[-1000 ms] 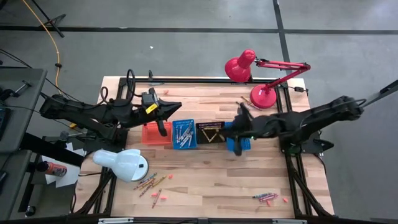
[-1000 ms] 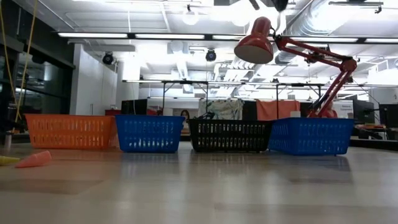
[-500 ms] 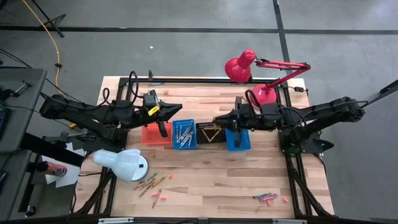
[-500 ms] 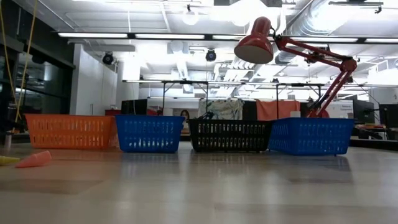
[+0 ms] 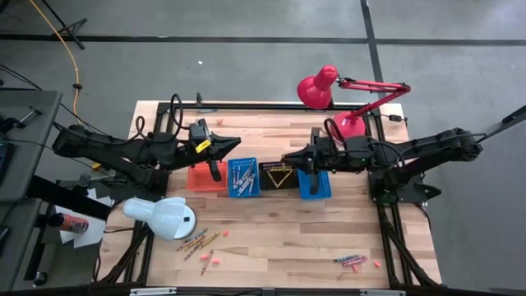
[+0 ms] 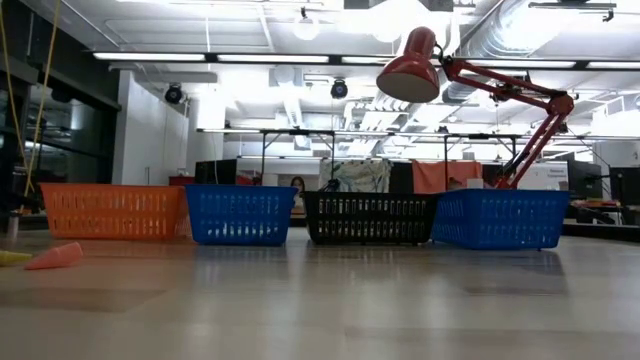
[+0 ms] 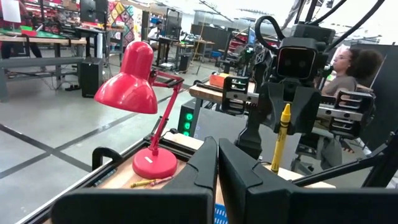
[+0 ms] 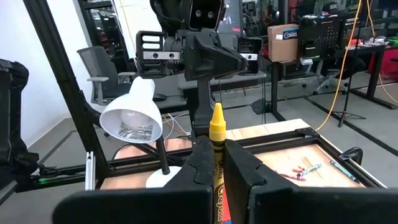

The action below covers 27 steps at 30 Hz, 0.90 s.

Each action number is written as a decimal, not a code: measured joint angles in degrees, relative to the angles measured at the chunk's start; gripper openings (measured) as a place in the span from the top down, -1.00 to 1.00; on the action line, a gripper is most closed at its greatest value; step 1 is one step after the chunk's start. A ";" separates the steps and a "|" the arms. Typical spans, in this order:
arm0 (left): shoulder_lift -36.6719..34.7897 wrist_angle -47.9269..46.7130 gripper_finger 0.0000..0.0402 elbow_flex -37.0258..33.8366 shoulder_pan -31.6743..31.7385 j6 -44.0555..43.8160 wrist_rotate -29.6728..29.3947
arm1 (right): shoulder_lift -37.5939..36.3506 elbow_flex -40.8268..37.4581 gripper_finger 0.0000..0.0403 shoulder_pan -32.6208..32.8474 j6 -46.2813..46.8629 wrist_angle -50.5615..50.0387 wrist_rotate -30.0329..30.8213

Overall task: Sort crayons
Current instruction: Put the yellow crayon into the black bin

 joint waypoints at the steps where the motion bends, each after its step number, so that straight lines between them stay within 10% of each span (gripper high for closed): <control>1: 0.00 0.00 0.98 0.00 0.00 0.00 0.00 | 0.00 0.00 1.00 0.00 0.00 -0.17 0.00; 27: -0.02 0.04 0.98 0.04 0.00 0.00 -0.04 | 25.78 -0.07 1.00 -9.18 10.42 -17.79 0.20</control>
